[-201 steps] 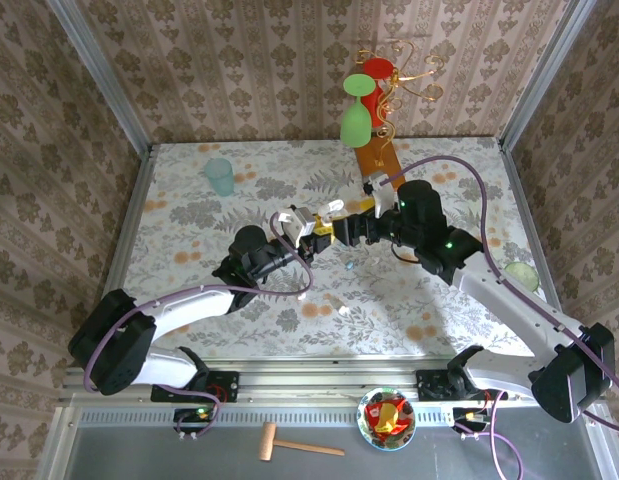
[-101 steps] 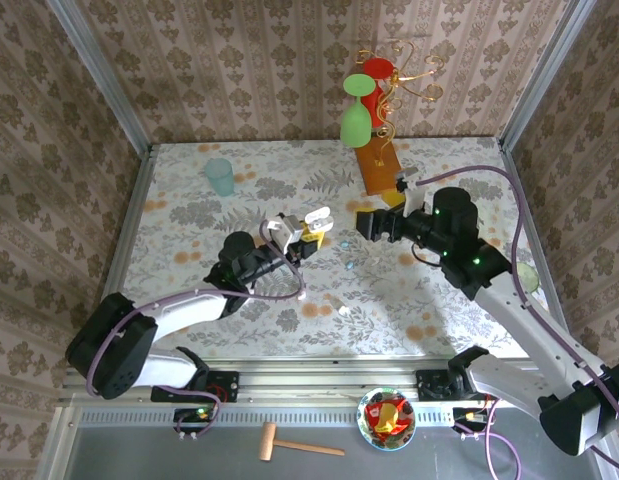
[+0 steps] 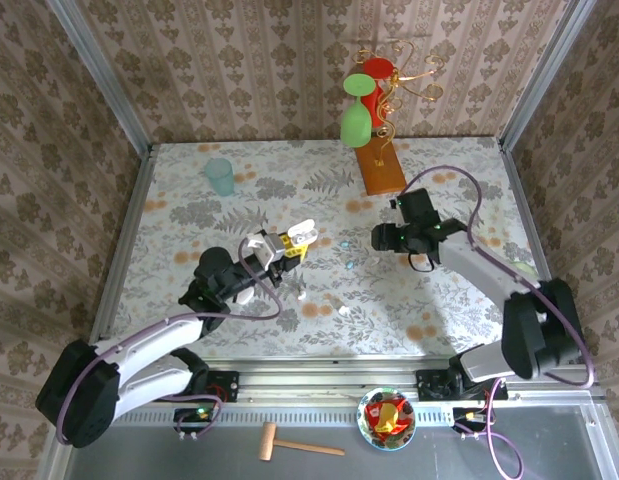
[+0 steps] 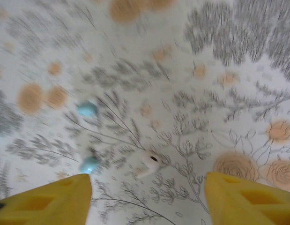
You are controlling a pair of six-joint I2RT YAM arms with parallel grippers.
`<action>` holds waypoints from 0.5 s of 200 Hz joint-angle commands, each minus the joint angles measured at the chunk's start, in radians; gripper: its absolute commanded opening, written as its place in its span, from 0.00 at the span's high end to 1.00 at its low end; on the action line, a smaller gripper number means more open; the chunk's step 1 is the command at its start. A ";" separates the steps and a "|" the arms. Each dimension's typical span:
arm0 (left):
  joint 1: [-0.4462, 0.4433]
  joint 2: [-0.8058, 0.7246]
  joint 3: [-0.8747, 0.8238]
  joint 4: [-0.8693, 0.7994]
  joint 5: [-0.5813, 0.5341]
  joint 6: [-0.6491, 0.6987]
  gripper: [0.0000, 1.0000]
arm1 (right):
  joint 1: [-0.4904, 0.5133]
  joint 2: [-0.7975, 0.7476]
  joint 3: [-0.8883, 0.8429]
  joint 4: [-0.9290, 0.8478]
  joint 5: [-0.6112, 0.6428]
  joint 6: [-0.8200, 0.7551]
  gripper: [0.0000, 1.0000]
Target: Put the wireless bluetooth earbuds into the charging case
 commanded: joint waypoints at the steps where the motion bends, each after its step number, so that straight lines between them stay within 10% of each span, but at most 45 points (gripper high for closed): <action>1: 0.007 -0.025 -0.020 -0.027 0.014 0.029 1.00 | -0.005 0.058 0.006 -0.011 -0.064 0.044 0.42; 100: 0.007 0.001 -0.033 0.007 0.017 0.020 1.00 | -0.054 0.261 0.032 0.043 -0.261 -0.011 0.58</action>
